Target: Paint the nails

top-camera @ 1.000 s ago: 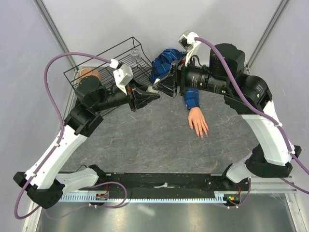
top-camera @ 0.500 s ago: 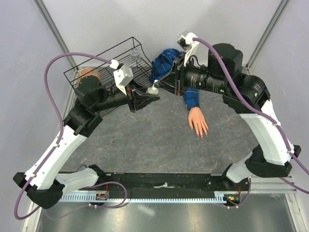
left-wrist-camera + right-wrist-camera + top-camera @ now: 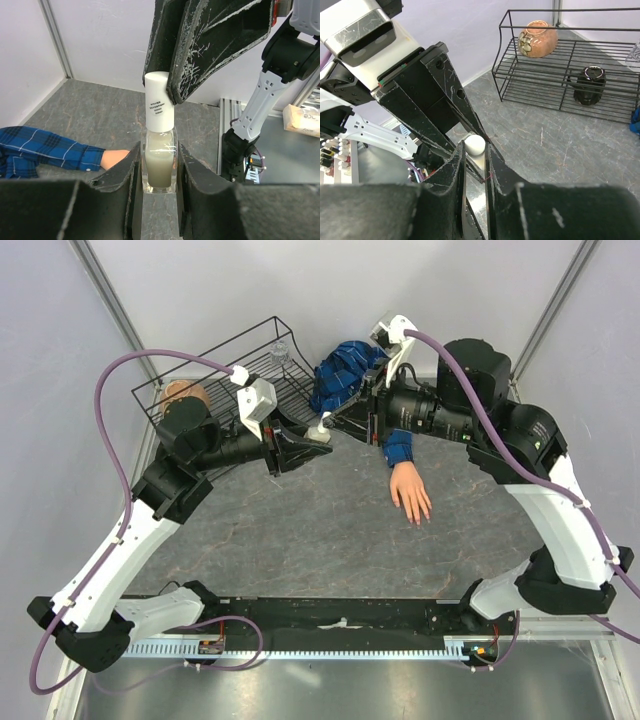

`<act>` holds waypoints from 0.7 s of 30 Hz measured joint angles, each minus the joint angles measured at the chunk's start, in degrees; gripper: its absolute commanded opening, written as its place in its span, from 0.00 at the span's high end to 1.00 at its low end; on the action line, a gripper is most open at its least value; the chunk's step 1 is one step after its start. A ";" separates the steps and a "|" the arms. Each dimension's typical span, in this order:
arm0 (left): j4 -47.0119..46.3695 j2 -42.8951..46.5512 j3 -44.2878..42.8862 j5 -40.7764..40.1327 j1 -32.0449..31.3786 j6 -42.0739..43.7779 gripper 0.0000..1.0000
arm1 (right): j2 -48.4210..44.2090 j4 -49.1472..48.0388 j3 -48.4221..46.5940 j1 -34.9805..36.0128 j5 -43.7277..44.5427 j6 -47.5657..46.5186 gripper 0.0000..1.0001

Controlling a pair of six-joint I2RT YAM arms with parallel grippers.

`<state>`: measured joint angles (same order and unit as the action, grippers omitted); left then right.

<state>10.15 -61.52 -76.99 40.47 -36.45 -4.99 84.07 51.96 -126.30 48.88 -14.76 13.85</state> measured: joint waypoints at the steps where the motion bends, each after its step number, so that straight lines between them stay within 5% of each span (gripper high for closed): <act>1: 0.00 0.00 0.00 0.20 0.00 -0.07 0.98 | -0.57 -0.61 0.92 0.04 0.13 -0.11 1.00; 13: -1.42 -0.04 0.00 4.00 0.02 -1.46 0.98 | -4.17 -5.77 6.75 0.28 -1.68 -0.22 1.00; 21: -4.96 -1.60 0.02 20.55 0.42 -8.68 0.98 | -10.16 -11.67 16.15 -0.37 -16.76 -7.65 1.00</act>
<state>5.19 -63.11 -76.97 61.01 -36.03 -13.67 73.91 40.29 -110.15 48.51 -31.53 6.20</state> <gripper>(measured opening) 0.328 0.207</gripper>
